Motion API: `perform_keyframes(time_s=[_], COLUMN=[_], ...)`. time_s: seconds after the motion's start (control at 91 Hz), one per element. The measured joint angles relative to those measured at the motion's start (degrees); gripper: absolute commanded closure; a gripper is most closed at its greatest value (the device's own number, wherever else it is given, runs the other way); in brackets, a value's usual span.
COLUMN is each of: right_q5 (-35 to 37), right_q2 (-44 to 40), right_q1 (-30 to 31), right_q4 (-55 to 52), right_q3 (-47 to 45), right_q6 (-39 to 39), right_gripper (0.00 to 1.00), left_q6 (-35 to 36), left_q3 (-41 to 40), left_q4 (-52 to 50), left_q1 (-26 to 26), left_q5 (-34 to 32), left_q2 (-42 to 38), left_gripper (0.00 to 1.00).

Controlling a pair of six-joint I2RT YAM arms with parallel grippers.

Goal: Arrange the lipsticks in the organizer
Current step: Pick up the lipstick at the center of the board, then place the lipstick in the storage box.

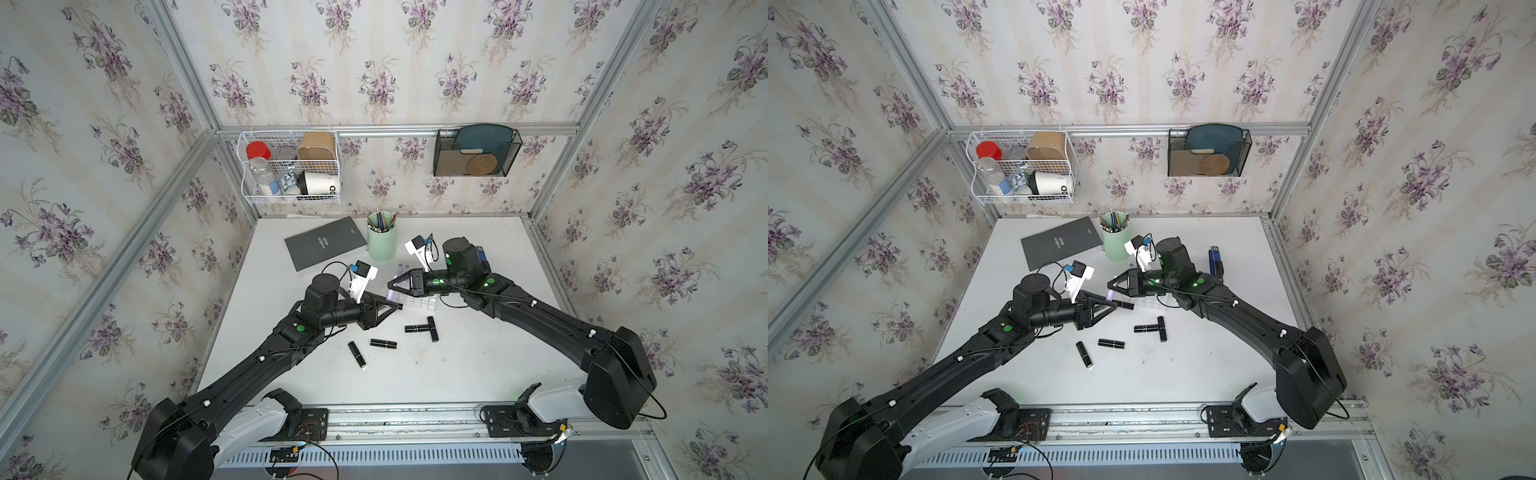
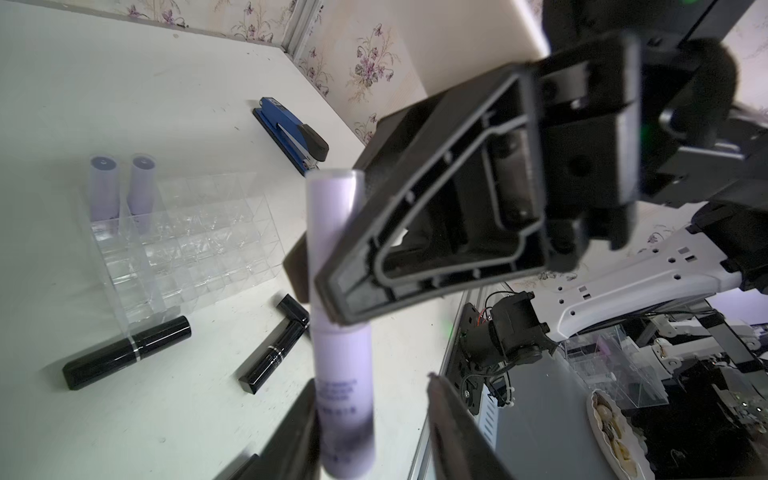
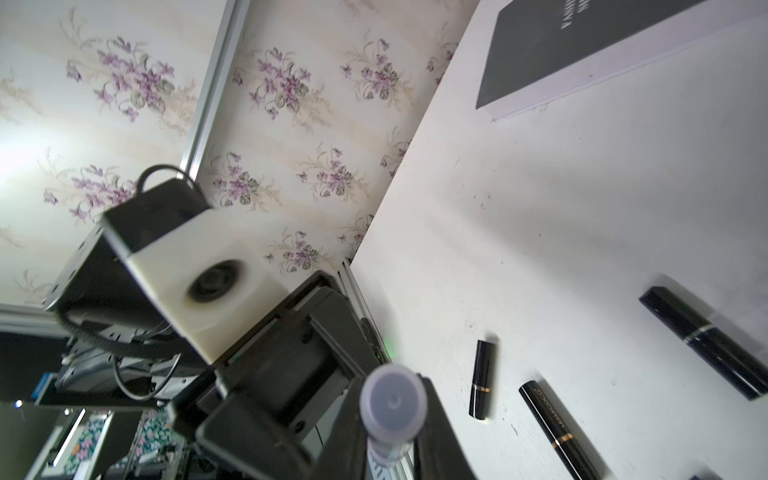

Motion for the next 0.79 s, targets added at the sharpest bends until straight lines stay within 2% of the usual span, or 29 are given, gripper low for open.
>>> perform_keyframes(time_s=[0.077,0.22,0.33,0.451,0.604,0.791], right_q5=[2.45,9.73,17.64,29.77,49.2,62.1], right_q2=[-0.7,-2.99,-3.45,-1.53,2.73,11.87], right_q1=[-2.38,-5.4,-5.38,-3.85,2.82,4.42], right_q4=[3.34,4.55,3.67,2.01,0.52,1.38], right_q3=[-3.28,-7.13,-8.28,-8.37,-3.21,1.16], right_q6=[3.19,5.42,4.13,2.08,-4.81,-11.06], right_gripper=[0.9,0.9,0.9,0.91,0.91,0.92], left_q6=[-1.14,-5.81,-9.14,-12.98,-14.64,-14.84], left_q3=[2.27,6.08,4.68,1.11,1.16,-0.9], left_q4=[-6.08,-23.37,-32.13,-32.22,-28.35,-24.44], left_q1=[0.28,2.05,1.99,2.03,2.03,2.36], left_q5=[-5.2,-23.54,-30.45,-32.22,-32.26,-33.35], left_q2=[-2.05,-5.81,-7.19,-7.02,-4.09,-3.91], left_gripper=[0.37,0.36,0.4,0.4,0.4,0.4])
